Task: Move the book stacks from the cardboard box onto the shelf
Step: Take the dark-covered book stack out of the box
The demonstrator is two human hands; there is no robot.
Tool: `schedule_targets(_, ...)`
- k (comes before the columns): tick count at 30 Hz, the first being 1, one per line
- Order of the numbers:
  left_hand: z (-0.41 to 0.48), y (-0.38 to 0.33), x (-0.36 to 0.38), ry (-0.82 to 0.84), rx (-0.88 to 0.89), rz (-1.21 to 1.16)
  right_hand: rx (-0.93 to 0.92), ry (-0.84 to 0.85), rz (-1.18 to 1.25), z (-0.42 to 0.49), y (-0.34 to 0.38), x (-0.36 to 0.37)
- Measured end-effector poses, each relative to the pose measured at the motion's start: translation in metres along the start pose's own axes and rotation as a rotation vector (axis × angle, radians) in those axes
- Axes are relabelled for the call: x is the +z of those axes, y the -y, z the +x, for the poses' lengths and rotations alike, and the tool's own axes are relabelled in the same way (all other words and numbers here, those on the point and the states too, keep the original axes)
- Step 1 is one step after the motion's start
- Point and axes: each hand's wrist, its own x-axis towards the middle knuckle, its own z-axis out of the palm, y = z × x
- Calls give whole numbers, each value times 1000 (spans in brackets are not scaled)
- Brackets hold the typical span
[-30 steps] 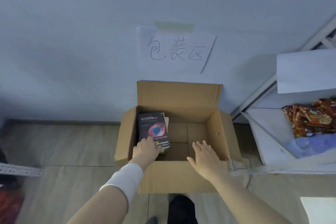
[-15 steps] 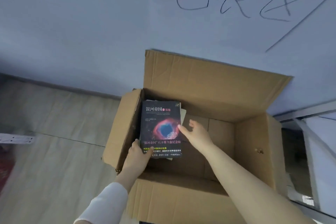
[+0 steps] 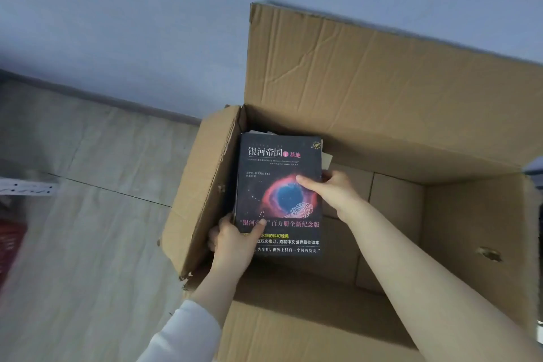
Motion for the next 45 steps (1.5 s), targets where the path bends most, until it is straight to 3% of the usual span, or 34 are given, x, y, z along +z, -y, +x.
schedule_targets(6, 8, -4, 7, 16, -123, -18, 45, 45, 88, 7, 0, -2)
schedule_targets(21, 2, -10, 4, 47, -178, 96, 97, 118, 108, 6, -10, -16)
schedule_targets(26, 1, 2, 7, 135, -152, -108, 91, 115, 165, -2, -17, -14)
schedule_targets(35, -13, -8, -6, 420, -88, -139, 83, 40, 192, -31, -12, -30)
schedule_targets(45, -109, -43, -72, 553, 86, -153, 9, -29, 287, -160, 32, -69)
